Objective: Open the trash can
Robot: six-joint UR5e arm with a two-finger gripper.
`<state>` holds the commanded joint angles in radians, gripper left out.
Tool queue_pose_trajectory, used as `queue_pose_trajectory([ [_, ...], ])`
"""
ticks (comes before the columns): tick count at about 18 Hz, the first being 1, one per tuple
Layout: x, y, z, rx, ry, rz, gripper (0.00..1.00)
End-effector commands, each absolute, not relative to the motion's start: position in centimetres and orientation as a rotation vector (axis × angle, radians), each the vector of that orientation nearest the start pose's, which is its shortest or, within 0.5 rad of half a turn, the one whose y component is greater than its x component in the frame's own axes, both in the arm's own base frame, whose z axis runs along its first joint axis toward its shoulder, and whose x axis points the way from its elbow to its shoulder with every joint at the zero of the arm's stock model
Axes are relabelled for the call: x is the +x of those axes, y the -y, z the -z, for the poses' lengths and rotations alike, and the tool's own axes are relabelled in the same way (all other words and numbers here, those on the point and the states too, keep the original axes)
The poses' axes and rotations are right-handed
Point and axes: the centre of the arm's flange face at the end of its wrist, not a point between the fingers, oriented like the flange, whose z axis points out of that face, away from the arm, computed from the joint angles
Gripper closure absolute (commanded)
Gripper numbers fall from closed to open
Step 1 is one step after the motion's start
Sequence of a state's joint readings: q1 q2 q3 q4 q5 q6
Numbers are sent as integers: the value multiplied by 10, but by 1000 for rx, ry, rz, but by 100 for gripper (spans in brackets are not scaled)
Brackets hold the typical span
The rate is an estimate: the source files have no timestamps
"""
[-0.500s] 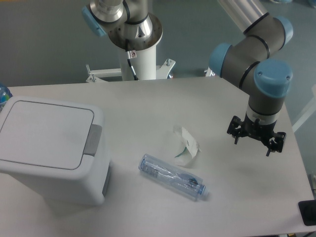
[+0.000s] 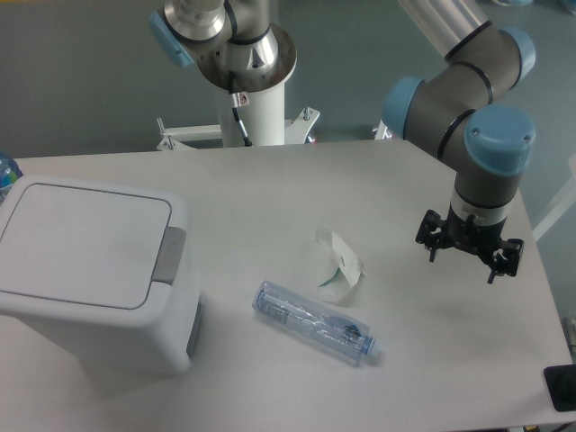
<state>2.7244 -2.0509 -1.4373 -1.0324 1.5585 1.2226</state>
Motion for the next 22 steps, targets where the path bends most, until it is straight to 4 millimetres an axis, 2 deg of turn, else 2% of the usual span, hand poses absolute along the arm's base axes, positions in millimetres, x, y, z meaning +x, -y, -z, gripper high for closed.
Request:
queue_pose_trajectory([
  [8,-568,-400,-327,-3038,-110,-257,0],
  [10,-566,-404,-327,-2987,-112,-220,0],
  [12,-561,-406,-316,-2953,-100,-167,0],
  [16,-560,-412,-328,-2858,159,-149,0],
  [20,-560,-424,-352,-2714,448,-67,0],
  [22,-559,-432,-365,-2640,491,-19,0],
])
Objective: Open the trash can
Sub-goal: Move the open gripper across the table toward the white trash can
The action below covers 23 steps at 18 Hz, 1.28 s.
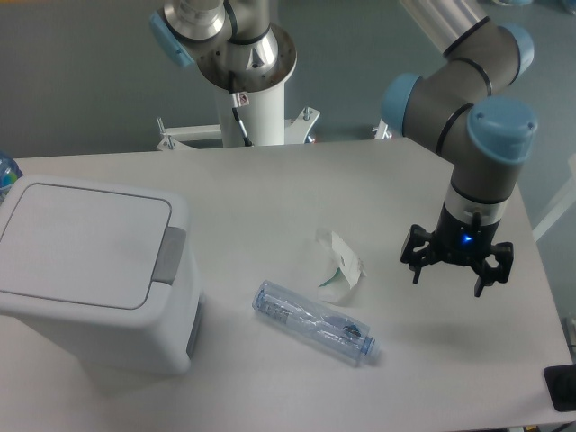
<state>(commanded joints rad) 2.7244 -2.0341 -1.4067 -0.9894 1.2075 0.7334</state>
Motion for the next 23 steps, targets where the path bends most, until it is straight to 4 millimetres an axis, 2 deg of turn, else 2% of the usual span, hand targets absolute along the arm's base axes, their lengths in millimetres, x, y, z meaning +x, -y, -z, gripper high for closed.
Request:
queue_pose_trajectory([
  [1,-557,-435,-368,-2623,494,-1,0],
  [3,-545,-437,-386,-2580,519,17,0],
  [8,-501,-461,-454,-2371,652,168,0],
  [13,-425,-503,-500,-2336,620,224,0],
  [15,-403,-507,-518,-2323,586,212,0],
  [18,-369,-527,-523,-2339,541,234,0],
  [20,-362,-526,-509,-2355,573,265,0],
  [23,-355,-529,-506,-2360,567,278,0],
])
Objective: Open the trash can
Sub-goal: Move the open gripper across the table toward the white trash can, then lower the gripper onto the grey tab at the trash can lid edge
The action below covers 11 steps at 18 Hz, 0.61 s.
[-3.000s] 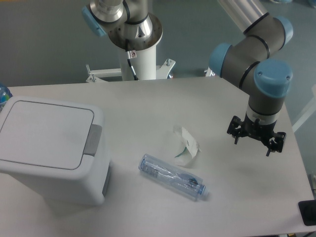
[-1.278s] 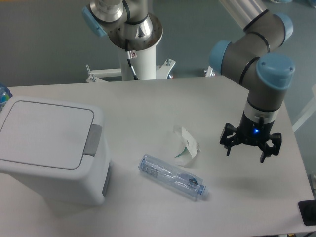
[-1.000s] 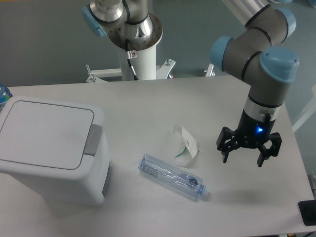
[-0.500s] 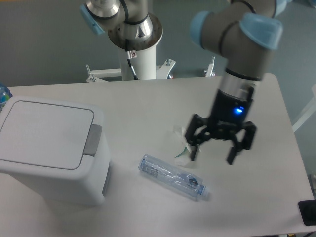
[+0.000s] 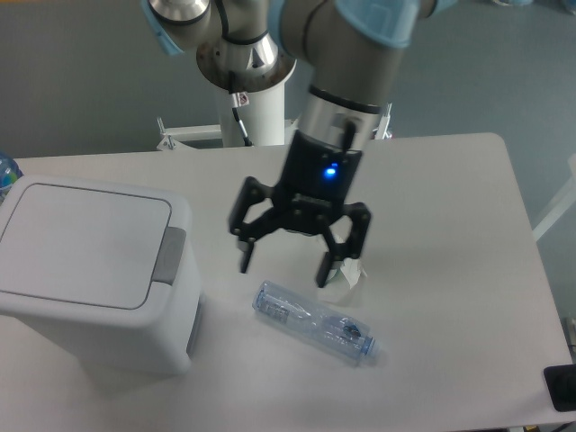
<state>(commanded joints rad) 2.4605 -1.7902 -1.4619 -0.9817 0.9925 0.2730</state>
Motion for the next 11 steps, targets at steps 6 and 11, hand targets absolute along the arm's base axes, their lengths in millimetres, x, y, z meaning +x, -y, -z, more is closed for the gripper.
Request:
queue_pose_trajectory([
  [6,-331,-542,-492,-2388,556,321,0],
  [11,-321,-545,-483,-2403,546,340,0],
])
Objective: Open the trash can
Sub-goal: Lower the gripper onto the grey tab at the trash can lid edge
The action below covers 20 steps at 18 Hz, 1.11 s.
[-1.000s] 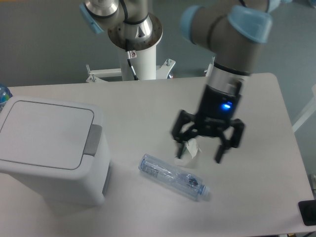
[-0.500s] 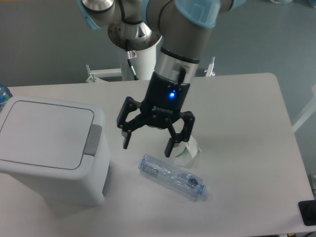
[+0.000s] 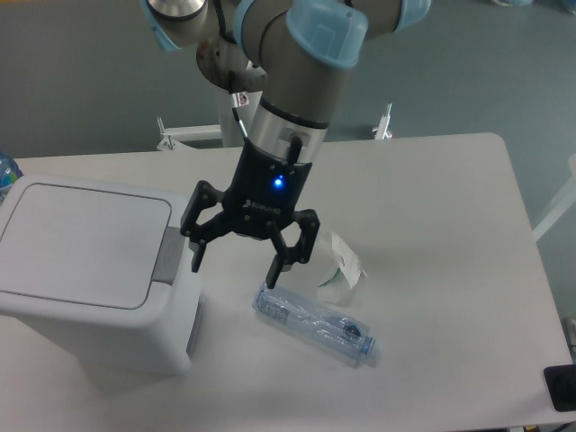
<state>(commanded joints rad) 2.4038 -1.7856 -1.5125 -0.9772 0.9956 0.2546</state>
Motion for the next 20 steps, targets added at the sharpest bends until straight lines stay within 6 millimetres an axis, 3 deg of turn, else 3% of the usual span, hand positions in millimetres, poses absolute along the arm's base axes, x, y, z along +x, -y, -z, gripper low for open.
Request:
queue_pose_trajectory([
  [12,-313,-533,-470,-2454,566,282,0],
  [20,-305,-537,-465,-2474,561,279,0],
])
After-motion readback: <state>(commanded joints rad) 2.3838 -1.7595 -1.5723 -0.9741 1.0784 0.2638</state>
